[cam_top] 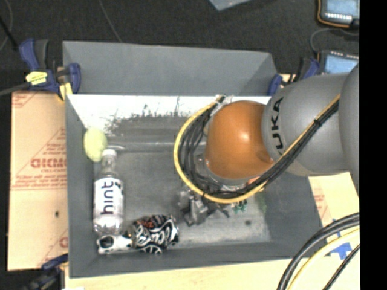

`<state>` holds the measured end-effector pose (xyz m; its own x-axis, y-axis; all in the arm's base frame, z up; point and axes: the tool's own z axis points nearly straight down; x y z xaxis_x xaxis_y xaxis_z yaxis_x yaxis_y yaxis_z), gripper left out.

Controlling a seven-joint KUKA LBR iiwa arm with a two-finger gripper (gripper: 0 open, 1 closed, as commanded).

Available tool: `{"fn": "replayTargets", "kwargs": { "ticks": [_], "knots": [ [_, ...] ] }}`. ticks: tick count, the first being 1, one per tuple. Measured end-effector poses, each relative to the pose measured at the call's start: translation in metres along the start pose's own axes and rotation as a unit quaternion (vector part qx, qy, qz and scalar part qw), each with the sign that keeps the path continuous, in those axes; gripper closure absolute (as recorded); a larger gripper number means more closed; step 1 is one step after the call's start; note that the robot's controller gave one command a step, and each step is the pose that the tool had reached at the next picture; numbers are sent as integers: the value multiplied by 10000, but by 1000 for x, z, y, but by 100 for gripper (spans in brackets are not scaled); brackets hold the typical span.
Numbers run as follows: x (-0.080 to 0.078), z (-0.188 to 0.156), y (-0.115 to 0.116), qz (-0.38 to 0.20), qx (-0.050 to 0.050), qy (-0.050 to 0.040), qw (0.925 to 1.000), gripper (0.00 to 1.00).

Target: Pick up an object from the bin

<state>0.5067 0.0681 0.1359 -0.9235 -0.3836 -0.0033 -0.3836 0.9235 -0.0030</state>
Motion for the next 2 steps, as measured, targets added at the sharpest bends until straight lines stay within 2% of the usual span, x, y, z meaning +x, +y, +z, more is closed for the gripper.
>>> {"fn": "replayTargets", "kwargs": {
  "ticks": [2],
  "knots": [
    [-2,-27,-1,4,9,-35,10000,100]
  ]
}}
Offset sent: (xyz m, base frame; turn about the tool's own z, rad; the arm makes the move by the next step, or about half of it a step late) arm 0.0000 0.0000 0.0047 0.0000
